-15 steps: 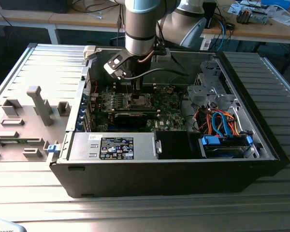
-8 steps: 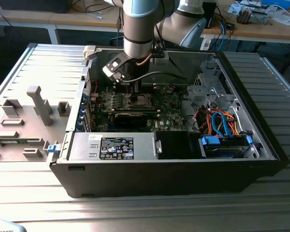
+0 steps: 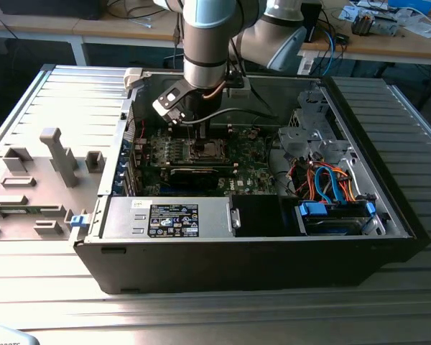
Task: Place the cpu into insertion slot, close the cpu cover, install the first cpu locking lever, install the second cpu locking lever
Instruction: 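Close the cpu cover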
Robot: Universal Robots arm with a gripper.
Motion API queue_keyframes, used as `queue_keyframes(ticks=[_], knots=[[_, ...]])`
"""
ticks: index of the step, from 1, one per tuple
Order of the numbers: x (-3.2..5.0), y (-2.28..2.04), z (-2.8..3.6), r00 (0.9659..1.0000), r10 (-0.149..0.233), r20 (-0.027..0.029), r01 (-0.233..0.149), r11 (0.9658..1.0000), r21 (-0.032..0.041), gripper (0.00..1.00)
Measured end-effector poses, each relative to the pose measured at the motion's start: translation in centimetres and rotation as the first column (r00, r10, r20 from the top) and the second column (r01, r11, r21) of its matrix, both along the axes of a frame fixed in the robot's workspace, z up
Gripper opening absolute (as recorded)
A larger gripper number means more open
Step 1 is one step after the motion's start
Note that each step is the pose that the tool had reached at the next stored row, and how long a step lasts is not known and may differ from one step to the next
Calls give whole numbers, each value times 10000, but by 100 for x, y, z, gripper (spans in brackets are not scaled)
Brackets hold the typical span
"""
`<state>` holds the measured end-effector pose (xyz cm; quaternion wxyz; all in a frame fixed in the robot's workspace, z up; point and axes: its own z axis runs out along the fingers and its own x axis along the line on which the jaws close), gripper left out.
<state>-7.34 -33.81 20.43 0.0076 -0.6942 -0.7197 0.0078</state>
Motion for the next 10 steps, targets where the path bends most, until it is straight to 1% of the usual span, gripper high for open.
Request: queue_keyframes(ticks=[2,3,4,6,7,8,10], knots=[[4,-7,0,10000,-1,2,1,10000,7,11],[21,-9,5,10000,-2,4,2,10000,6,11],[63,-10,9,10000,-1,5,1,10000,13,11],[155,-9,15,10000,-2,-9,2,10000,18,11],[180,-10,20,10000,1,-11,-1,10000,21,11],[207,-10,42,10000,2,-20,-2,10000,19,11],[220,-10,98,10000,0,-23,0,10000,20,11]])
